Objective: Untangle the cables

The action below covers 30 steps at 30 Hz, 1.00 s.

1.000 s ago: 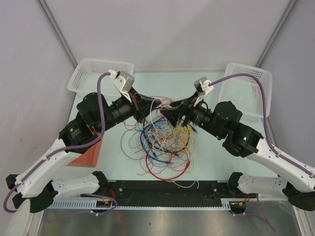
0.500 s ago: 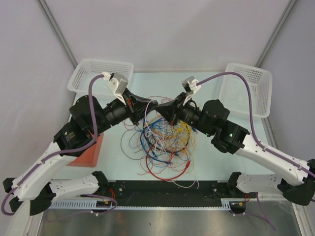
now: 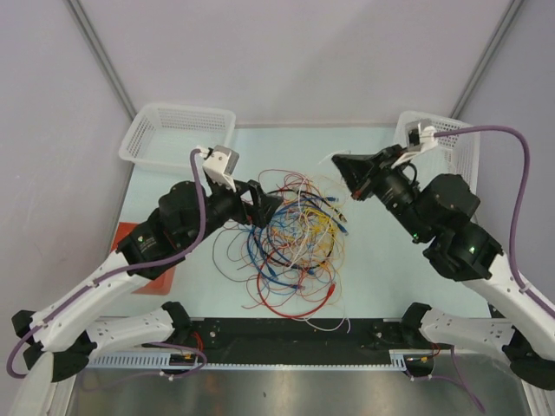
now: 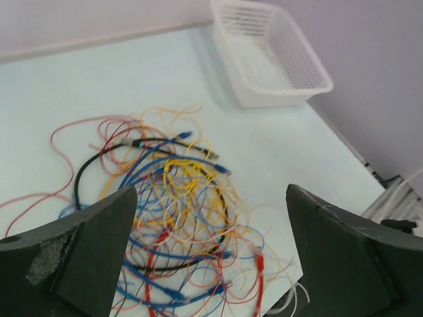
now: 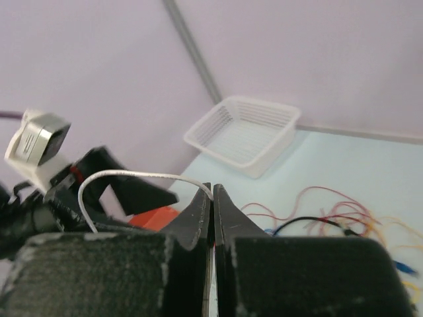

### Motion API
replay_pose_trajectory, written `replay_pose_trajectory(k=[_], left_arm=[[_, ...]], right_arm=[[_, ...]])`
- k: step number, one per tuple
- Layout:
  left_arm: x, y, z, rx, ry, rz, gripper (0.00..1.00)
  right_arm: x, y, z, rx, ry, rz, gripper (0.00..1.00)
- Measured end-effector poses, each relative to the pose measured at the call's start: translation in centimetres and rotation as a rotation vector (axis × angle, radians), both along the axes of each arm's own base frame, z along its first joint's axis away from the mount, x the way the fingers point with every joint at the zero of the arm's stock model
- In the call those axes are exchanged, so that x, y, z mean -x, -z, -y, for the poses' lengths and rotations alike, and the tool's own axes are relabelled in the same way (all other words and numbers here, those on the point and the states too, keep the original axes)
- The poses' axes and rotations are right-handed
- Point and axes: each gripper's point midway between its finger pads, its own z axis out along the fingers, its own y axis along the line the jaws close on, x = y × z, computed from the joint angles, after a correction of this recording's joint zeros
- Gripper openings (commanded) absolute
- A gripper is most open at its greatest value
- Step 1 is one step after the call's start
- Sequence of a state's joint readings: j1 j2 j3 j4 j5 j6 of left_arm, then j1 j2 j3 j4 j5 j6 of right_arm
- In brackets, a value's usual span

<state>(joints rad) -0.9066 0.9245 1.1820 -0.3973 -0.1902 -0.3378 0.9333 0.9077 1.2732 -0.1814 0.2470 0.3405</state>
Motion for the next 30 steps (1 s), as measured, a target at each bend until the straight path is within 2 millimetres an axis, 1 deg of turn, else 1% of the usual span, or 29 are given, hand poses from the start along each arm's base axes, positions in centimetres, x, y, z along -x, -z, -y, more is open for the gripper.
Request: replay_pose_trajectory(k=[3,5,6,8,10,12,15,17,20,23,25,27,29,30], left_arm=[[-0.8,2.3,-1.0,-0.046,-0.078,-0.048,1.0],[-1.2,3.9,-1.7,-0.076,-0.132,-0.083,1.0],[-1.4,4.7,-2.1,-0.089,-0.155,-0.1,1.0],[-1.7,6.1,-2.8,-0.107,-0.199,-0.131,1.0],[-1.7,7.5,-3.2,-0.114,-0.23,-0.158,1.0],[-1.5,8.8,-3.6,-0.116,-0.242,-0.184,1.0],[-1.1,10.4,-3.9,-0.105,-0.249,-0.217,1.0],[-0.9,10.9,-3.9,-0.088,-0.252,-0.231,1.0],[-0.7,11.5,-3.4,-0.054,-0.24,-0.248,1.0],[-0.6,12.4,-2.9,-0.037,-0.226,-0.269,1.0],[-0.5,13.0,-2.6,-0.032,-0.219,-0.284,1.0],[-0.4,13.8,-2.5,-0.03,-0.216,-0.299,1.0],[-0.2,15.1,-2.4,-0.031,-0.218,-0.328,0.99],[-0.1,15.6,-2.3,-0.033,-0.217,-0.34,1.0]], right_arm=[[-2.8,-0.8,3.2,0.009,0.136,-0.02,0.0],[-5.0,-1.5,5.8,0.006,0.242,-0.039,0.0],[-6.1,-2.0,7.4,0.004,0.305,-0.05,0.0],[-7.8,-2.9,9.7,-0.005,0.396,-0.062,0.0],[-9.5,-4.1,11.9,-0.017,0.478,-0.071,0.0],[-11.4,-5.4,14.7,-0.045,0.577,-0.07,0.0],[-14.1,-6.2,18.2,-0.069,0.717,-0.073,0.0],[-15.5,-6.0,19.5,-0.076,0.771,-0.079,0.0],[-18.0,-4.8,21.6,-0.073,0.85,-0.102,0.0],[-20.6,-3.7,24.4,-0.075,0.951,-0.132,0.0],[-22.1,-2.8,26.3,-0.092,1.013,-0.152,0.0],[-22.9,-1.3,28.4,-0.125,1.068,-0.176,0.0],[-23.3,0.7,31.0,-0.17,1.136,-0.206,0.0],[-23.4,1.3,31.8,-0.183,1.159,-0.216,0.0]])
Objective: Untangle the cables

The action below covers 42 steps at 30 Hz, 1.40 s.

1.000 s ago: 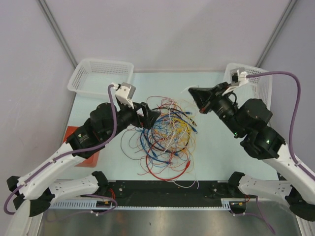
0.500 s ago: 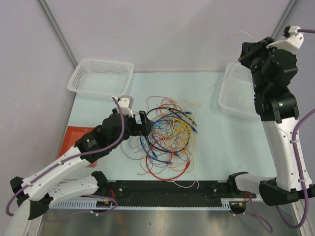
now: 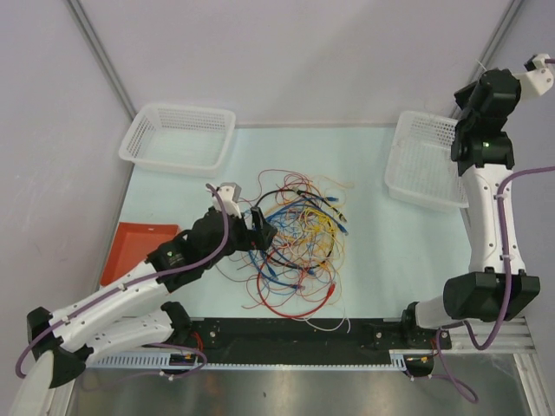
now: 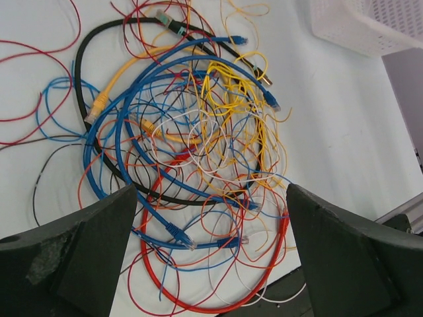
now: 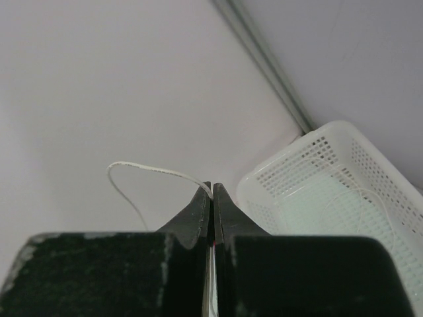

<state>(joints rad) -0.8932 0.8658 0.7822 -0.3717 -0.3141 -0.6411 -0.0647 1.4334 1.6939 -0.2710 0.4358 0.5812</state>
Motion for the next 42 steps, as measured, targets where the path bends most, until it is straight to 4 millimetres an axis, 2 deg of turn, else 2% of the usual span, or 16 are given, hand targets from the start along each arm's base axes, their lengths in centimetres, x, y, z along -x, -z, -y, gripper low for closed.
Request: replay_pose_trajectory(k=[4,9,10,11,14,18,21,24,27,29,31,33,36,37,39,42], left_arm=[[0.6,3.1,0.5,0.003,0.011,-0.065,1.0],[1.1,5.7,1.0,-0.01,0.024,-0.133,1.0],[1.1,5.9,1.1,-0.011,0.028,-0.14,1.0],[1.1,5.9,1.2,-0.008,0.029,-0.142,1.0],[1.0,6.1,1.4,-0.005,0.031,-0.147,1.0],[1.0,6.2,1.5,-0.005,0.031,-0.149,1.0],[1.0,6.6,1.6,-0.012,0.027,-0.161,1.0],[1.0,7.0,1.6,-0.021,0.025,-0.173,1.0],[1.1,7.2,1.5,-0.028,0.021,-0.184,1.0],[1.0,7.2,1.4,-0.029,0.017,-0.182,1.0],[0.8,6.9,1.3,-0.028,0.006,-0.173,1.0],[0.5,6.4,1.0,-0.025,-0.008,-0.161,1.0],[-0.6,4.8,0.5,-0.011,-0.039,-0.143,1.0],[-1.1,4.4,0.3,-0.009,-0.053,-0.141,1.0],[-2.0,3.9,-0.1,-0.008,-0.076,-0.142,0.97],[-2.7,4.6,-0.1,-0.024,-0.08,-0.163,0.93]], right_arm=[[-1.0,1.4,3.0,-0.043,0.086,-0.002,0.0],[-3.9,3.1,3.5,-0.044,0.088,-0.032,0.01],[-4.4,3.9,3.5,-0.044,0.087,-0.049,0.1],[-4.9,4.7,3.5,-0.042,0.083,-0.067,0.36],[-6.1,7.3,3.5,-0.039,0.069,-0.128,0.65],[-6.6,11.3,3.6,-0.054,0.07,-0.226,0.8],[-6.3,13.6,3.8,-0.07,0.081,-0.282,0.84],[-6.1,13.8,3.8,-0.096,0.088,-0.279,0.83],[-5.7,13.0,2.6,-0.138,0.056,-0.238,0.82],[-4.7,12.3,0.7,-0.163,0.007,-0.201,0.81],[-3.3,11.4,-3.0,-0.175,-0.094,-0.166,0.8],[-1.8,10.1,-8.5,-0.17,-0.254,-0.131,0.8],[1.7,8.7,-19.1,-0.122,-0.563,-0.115,0.79],[3.2,8.9,-22.5,-0.099,-0.658,-0.125,0.79],[6.5,10.2,-27.6,-0.051,-0.824,-0.16,0.78],[11.1,14.3,-31.3,0.013,-0.963,-0.258,0.77]])
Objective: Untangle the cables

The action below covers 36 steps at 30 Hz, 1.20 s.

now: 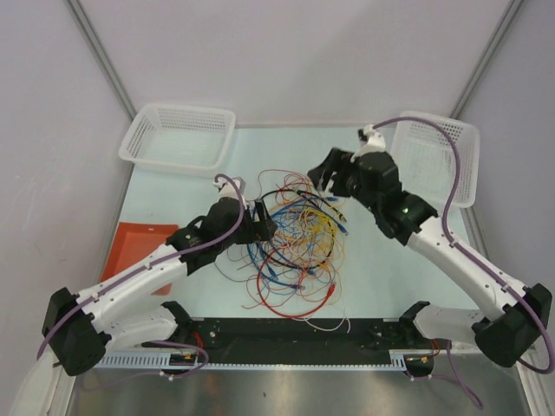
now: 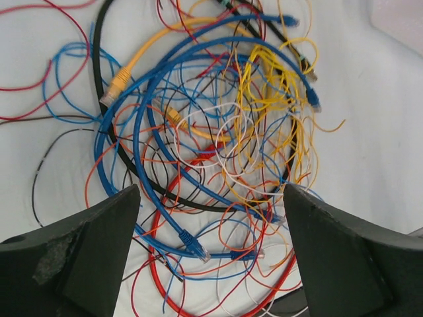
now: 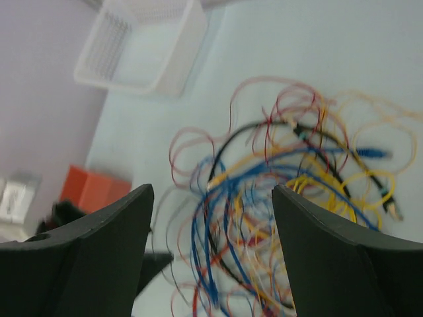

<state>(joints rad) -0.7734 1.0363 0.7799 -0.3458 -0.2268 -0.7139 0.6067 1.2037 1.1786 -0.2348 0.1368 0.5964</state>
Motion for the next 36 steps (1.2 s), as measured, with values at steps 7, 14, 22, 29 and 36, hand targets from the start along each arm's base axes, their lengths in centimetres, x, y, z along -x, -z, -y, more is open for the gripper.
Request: replay_pose_trajectory(k=[7,14,22,29,36], left_arm=[[0.5,5.3,1.3,-0.043,0.058,-0.117,0.89],[0.5,11.0,2.6,-0.117,0.089,-0.236,0.92],[-2.3,12.7,6.3,-0.151,0.109,-0.236,0.77],[-4.0,13.5,7.6,-0.199,0.091,-0.198,0.58],[-3.2,13.4,5.4,-0.297,0.048,-0.168,0.82]], right_arm=[[10.5,7.0,-0.4,0.113,-0.167,-0.096,0.75],[15.1,6.0,2.8,0.044,-0.157,-0.04,0.75],[15.6,8.0,3.9,0.082,-0.122,-0.084,0.75],[15.6,8.2,4.0,0.088,-0.121,-0.088,0.75],[15.6,8.5,4.3,0.101,-0.11,-0.093,0.75]])
